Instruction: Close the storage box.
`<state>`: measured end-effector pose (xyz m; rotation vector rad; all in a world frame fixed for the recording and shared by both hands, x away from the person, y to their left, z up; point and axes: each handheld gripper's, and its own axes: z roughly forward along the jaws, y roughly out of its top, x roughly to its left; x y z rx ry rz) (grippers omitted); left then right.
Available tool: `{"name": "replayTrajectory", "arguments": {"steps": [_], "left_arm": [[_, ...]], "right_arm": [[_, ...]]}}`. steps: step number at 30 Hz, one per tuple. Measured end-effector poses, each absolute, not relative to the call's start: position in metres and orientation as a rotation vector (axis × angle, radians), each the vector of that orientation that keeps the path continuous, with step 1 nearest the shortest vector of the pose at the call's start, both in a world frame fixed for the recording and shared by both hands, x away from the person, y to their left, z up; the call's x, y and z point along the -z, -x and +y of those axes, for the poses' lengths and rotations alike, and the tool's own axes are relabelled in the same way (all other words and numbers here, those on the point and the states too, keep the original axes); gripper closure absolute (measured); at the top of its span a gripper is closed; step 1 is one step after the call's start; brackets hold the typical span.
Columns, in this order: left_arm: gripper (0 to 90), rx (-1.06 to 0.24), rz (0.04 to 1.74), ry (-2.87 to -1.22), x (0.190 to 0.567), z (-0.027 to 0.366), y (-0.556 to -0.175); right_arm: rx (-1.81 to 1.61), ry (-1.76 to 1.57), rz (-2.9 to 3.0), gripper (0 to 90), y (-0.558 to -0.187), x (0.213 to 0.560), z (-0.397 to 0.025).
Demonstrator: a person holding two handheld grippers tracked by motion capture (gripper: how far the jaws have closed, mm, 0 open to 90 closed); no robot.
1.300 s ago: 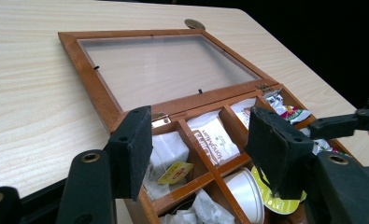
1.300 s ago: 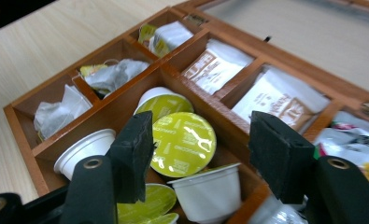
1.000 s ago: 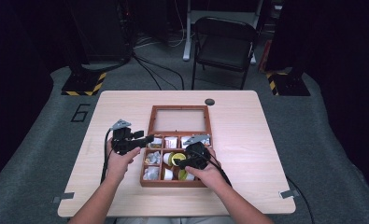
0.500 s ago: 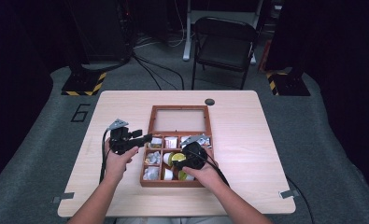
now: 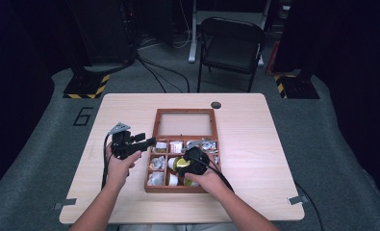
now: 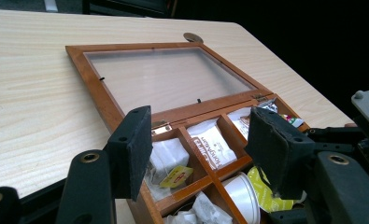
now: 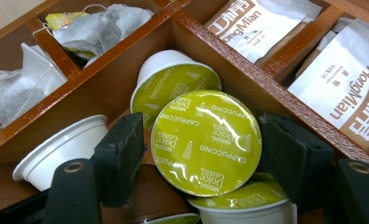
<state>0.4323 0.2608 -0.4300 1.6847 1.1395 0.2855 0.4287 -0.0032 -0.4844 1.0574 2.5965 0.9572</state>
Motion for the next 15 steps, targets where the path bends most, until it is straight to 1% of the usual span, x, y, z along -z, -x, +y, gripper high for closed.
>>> {"name": "replayTrajectory", "arguments": {"steps": [4, 11, 15], "left_arm": [[40.3, -0.281, 1.145, -1.678, 0.4304, 0.2624, -0.4328], [40.3, -0.288, 1.147, -1.677, 0.4306, 0.2631, -0.4328], [40.3, -0.280, 1.150, -1.676, 0.4310, 0.2642, -0.4331]], "right_arm": [[-0.950, -1.051, 2.604, 36.4, -0.4287, 0.4844, -0.0023], [-0.963, -1.052, 2.613, 37.0, -0.4285, 0.4835, -0.0036], [-0.991, -1.044, 2.595, 37.1, -0.4255, 0.4773, -0.0052]]}}
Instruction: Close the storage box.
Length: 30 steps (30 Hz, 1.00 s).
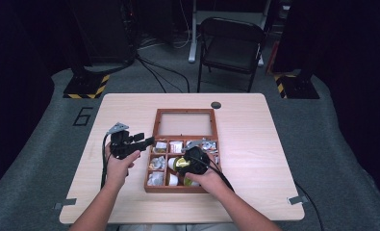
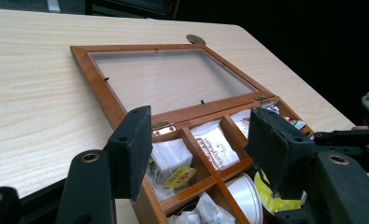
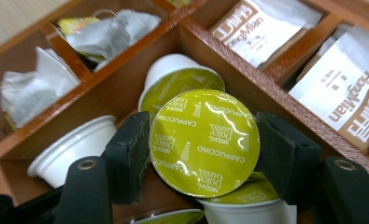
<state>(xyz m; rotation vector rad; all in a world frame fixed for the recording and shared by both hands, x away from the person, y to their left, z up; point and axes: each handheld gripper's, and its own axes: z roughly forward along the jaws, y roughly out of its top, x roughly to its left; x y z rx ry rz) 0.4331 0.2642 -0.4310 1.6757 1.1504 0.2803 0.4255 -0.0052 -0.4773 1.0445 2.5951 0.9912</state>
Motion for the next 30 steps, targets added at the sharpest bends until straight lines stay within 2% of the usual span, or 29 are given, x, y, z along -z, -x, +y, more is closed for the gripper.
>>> {"name": "replayTrajectory", "arguments": {"steps": [10, 20, 30], "left_arm": [[40.3, -0.279, 1.163, -1.674, 0.433, 0.267, -0.434], [40.3, -0.281, 1.176, -1.670, 0.435, 0.269, -0.435], [40.3, -0.285, 1.181, -1.668, 0.435, 0.270, -0.435]], "right_arm": [[-1.088, -0.986, 2.559, 37.2, -0.414, 0.448, -0.015], [-1.143, -1.091, 2.425, 37.2, -0.417, 0.426, -0.067], [-1.103, -1.237, 2.283, 37.2, -0.424, 0.426, -0.124]]}}
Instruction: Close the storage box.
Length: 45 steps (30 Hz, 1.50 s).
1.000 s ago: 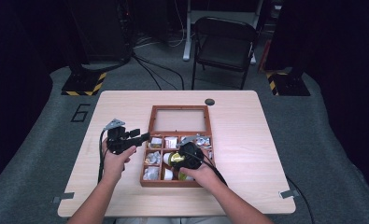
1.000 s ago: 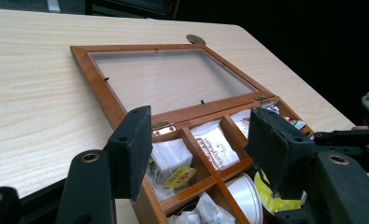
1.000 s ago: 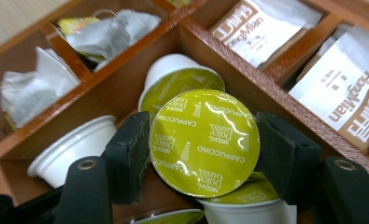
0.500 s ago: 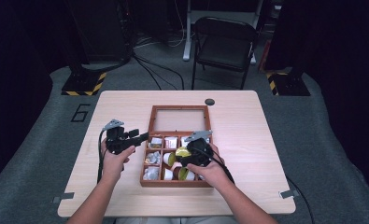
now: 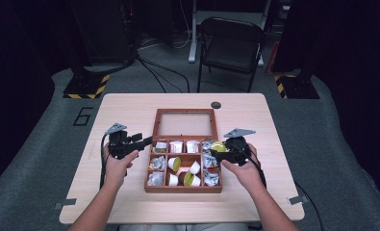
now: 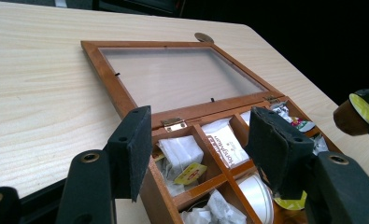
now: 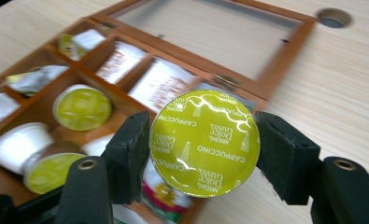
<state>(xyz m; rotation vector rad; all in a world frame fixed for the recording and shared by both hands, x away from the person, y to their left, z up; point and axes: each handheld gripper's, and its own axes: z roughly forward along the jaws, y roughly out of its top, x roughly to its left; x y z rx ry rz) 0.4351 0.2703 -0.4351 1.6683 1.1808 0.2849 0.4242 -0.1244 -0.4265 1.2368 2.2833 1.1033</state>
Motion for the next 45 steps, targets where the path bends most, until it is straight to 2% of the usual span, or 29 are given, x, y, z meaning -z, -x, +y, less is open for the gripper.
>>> {"name": "replayTrajectory", "arguments": {"steps": [9, 27, 45], "left_arm": [[40.4, -0.287, 1.187, -1.663, 0.436, 0.271, -0.435], [40.4, -0.284, 1.189, -1.661, 0.436, 0.274, -0.435], [40.4, -0.284, 1.199, -1.658, 0.438, 0.275, -0.436]], "right_arm": [[-1.067, -1.329, 2.205, 37.2, -0.430, 0.435, -0.154], [-0.882, -1.512, 2.098, 37.2, -0.447, 0.477, -0.200], [-0.814, -1.563, 2.076, 37.1, -0.452, 0.489, -0.212]]}}
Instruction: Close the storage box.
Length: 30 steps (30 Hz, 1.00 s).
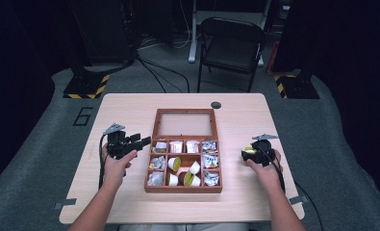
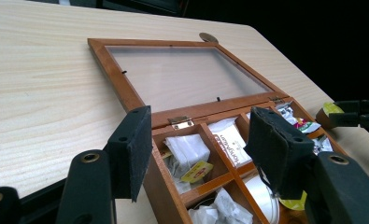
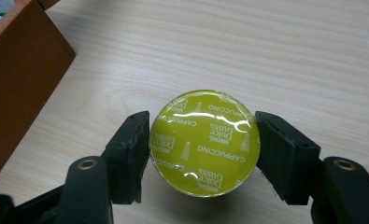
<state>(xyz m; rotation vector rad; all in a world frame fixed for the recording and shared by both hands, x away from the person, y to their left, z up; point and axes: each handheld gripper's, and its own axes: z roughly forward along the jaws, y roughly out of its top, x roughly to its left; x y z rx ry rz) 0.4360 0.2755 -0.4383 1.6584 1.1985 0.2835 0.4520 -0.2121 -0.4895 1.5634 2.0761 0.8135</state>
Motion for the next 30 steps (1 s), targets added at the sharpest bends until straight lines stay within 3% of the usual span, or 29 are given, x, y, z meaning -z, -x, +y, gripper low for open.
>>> {"name": "replayTrajectory", "arguments": {"steps": [7, 13, 30], "left_arm": [[40.3, -0.281, 1.202, -1.660, 0.439, 0.275, -0.436], [40.2, -0.275, 1.211, -1.671, 0.440, 0.274, -0.439], [39.8, -0.246, 1.228, -1.700, 0.436, 0.264, -0.453]], "right_arm": [[-0.835, -1.583, 2.066, 35.7, -0.452, 0.491, -0.215], [-0.864, -1.573, 2.021, 28.6, -0.449, 0.481, -0.214], [-0.980, -1.405, 2.046, 29.6, -0.448, 0.438, -0.180]]}}
